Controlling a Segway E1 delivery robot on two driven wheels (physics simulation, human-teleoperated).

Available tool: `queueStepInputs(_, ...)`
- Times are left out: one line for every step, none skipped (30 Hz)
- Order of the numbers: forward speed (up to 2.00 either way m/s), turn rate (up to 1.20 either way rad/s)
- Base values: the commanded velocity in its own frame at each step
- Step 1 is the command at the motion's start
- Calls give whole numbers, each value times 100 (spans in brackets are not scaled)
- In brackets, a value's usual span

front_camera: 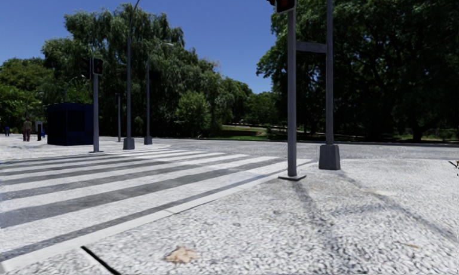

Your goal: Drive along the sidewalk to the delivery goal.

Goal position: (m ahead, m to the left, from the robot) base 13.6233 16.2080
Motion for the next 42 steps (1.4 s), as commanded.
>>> queueStepInputs(200, 60)
queueStepInputs(200, 60)
queueStepInputs(200, 60)
queueStepInputs(200, 60)
queueStepInputs(200, 60)
queueStepInputs(200, 60)
queueStepInputs(200, 60)
queueStepInputs(200, 60)
queueStepInputs(200, 60)
queueStepInputs(200, 60)
queueStepInputs(200, 60)
queueStepInputs(200, 60)
queueStepInputs(200, 60)
queueStepInputs(200, 60)
queueStepInputs(200, 60)
queueStepInputs(200, 60)
queueStepInputs(200, 60)
queueStepInputs(200, 60)
queueStepInputs(200, 60)
queueStepInputs(200, 60)
queueStepInputs(200, 60)
queueStepInputs(200, 60)
queueStepInputs(200, 60)
queueStepInputs(200, 60)
queueStepInputs(200, 60)
queueStepInputs(200, 60)
queueStepInputs(200, 60)
queueStepInputs(191, 60)
queueStepInputs(178, 60)
queueStepInputs(166, 60)
queueStepInputs(166, 60)
queueStepInputs(157, 60)
queueStepInputs(150, 60)
queueStepInputs(146, 60)
queueStepInputs(146, 60)
queueStepInputs(142, 59)
queueStepInputs(139, 58)
queueStepInputs(136, 57)
queueStepInputs(134, 55)
queueStepInputs(132, 53)
queueStepInputs(132, 53)
queueStepInputs(132, 53)
